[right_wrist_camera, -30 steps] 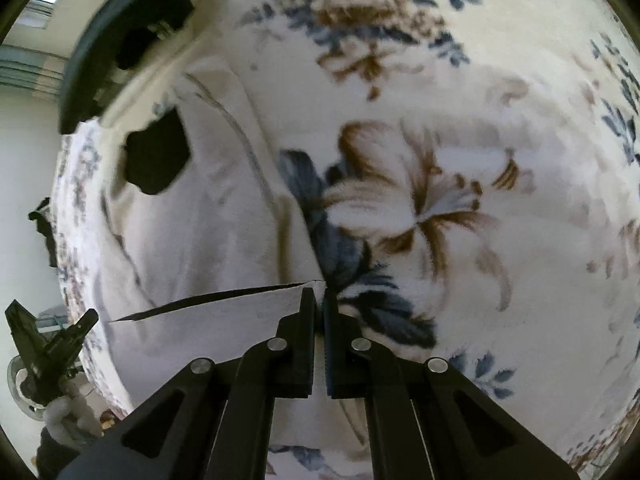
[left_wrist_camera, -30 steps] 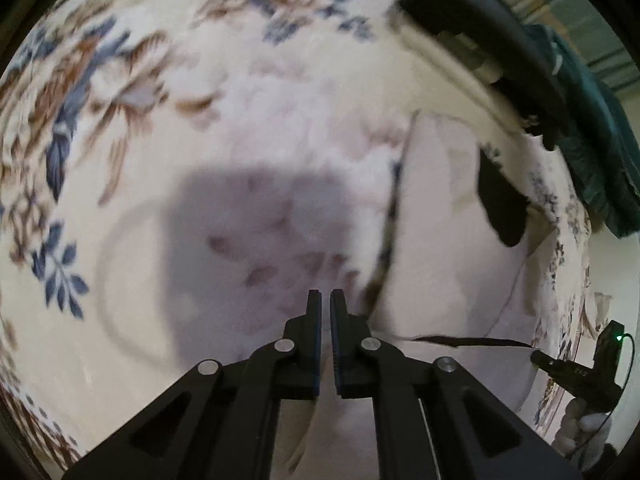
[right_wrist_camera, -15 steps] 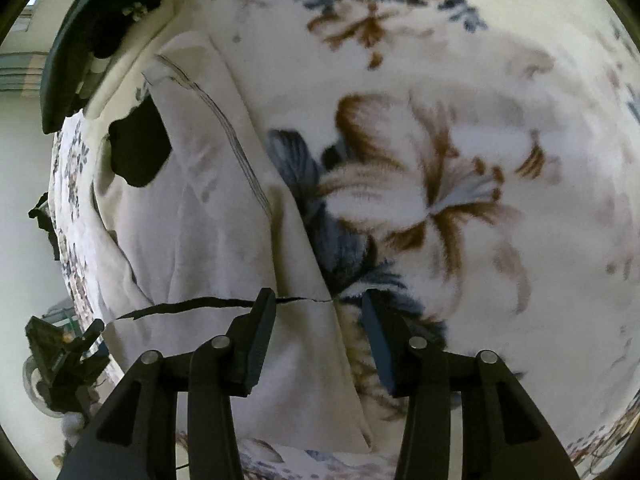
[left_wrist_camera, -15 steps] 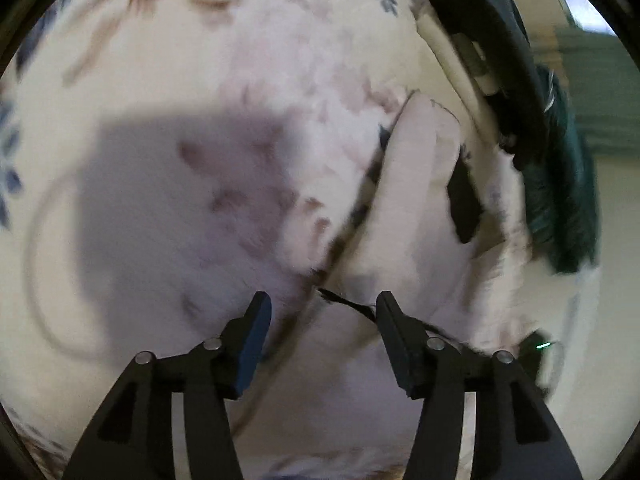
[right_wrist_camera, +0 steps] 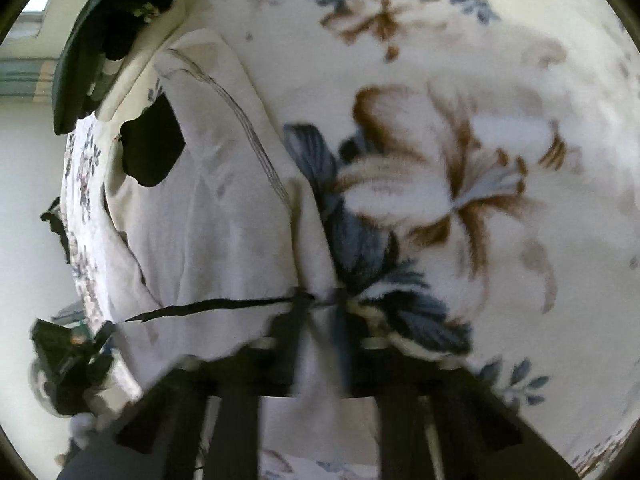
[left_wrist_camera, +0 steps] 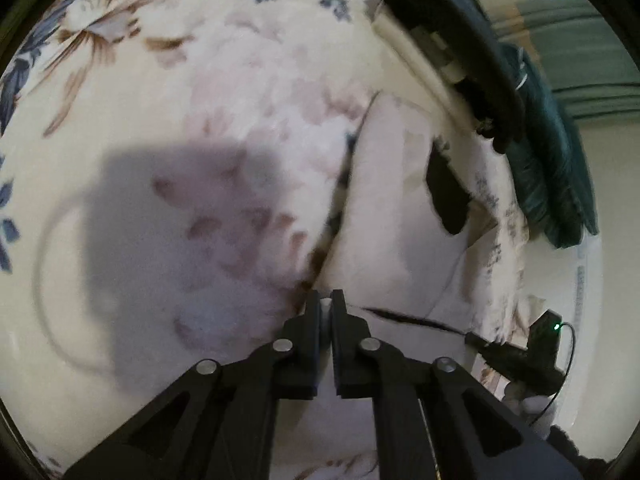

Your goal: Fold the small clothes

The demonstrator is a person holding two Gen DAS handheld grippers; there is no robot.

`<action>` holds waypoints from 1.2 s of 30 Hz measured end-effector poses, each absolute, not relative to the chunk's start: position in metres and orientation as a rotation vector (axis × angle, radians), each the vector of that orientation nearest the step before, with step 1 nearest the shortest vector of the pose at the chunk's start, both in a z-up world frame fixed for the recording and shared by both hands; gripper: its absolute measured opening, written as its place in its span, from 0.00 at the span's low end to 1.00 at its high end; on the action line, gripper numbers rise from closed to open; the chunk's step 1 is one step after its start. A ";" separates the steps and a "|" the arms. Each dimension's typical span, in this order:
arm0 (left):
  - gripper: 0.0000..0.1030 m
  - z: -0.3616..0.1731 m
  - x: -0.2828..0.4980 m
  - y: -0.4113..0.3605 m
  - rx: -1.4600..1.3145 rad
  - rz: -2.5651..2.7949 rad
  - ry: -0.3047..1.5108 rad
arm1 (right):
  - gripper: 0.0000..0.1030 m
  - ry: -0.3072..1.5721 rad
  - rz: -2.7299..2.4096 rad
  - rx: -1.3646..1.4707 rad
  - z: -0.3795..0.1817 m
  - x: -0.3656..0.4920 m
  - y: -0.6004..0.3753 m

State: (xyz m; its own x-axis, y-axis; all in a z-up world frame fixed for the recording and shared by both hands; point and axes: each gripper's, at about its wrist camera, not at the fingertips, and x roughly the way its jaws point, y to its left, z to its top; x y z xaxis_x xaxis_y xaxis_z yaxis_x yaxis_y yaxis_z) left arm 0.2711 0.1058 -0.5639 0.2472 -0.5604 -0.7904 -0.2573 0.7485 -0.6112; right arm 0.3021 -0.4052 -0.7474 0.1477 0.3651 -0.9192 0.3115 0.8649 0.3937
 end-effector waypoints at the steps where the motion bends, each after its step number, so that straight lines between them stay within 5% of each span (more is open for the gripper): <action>1: 0.03 -0.564 0.273 0.108 -0.764 -0.230 1.328 | 0.04 1.427 0.036 0.571 -0.744 0.300 -0.406; 11: 0.10 -0.567 0.289 0.108 -0.719 -0.202 1.396 | 0.08 1.494 0.013 0.579 -0.751 0.302 -0.408; 12: 0.15 -0.562 0.290 0.109 -0.701 -0.193 1.384 | 0.15 1.500 0.012 0.585 -0.749 0.303 -0.407; 14: 0.61 -0.551 0.299 0.110 -0.675 -0.212 1.337 | 0.35 1.481 0.017 0.607 -0.738 0.310 -0.410; 16: 0.72 -0.546 0.314 0.108 -0.666 -0.231 1.294 | 0.60 1.436 0.016 0.631 -0.727 0.321 -0.413; 17: 0.73 -0.545 0.328 0.106 -0.666 -0.251 1.280 | 0.60 1.420 0.031 0.637 -0.722 0.331 -0.413; 30: 0.72 -0.582 0.489 0.005 -0.209 -0.360 1.374 | 0.60 1.450 0.099 0.461 -0.719 0.505 -0.365; 32: 0.71 -0.590 0.493 -0.005 -0.143 -0.369 1.404 | 0.49 1.507 0.128 0.402 -0.731 0.520 -0.358; 33: 0.71 -0.591 0.492 -0.008 -0.119 -0.376 1.407 | 0.20 1.529 0.117 0.361 -0.736 0.523 -0.356; 34: 0.71 -0.589 0.491 -0.008 -0.108 -0.386 1.408 | 0.10 1.540 0.077 0.303 -0.739 0.524 -0.358; 36: 0.71 -0.586 0.489 -0.006 -0.113 -0.394 1.405 | 0.10 1.515 -0.057 0.181 -0.740 0.527 -0.372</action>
State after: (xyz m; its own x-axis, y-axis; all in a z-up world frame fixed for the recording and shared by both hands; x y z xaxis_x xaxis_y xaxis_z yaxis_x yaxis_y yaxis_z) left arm 0.4892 -0.0055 -0.5863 0.1125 -0.3339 -0.9359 0.2020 0.9299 -0.3075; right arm 0.5270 -0.3719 -0.7400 0.0572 0.0749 -0.9956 0.1495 0.9853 0.0827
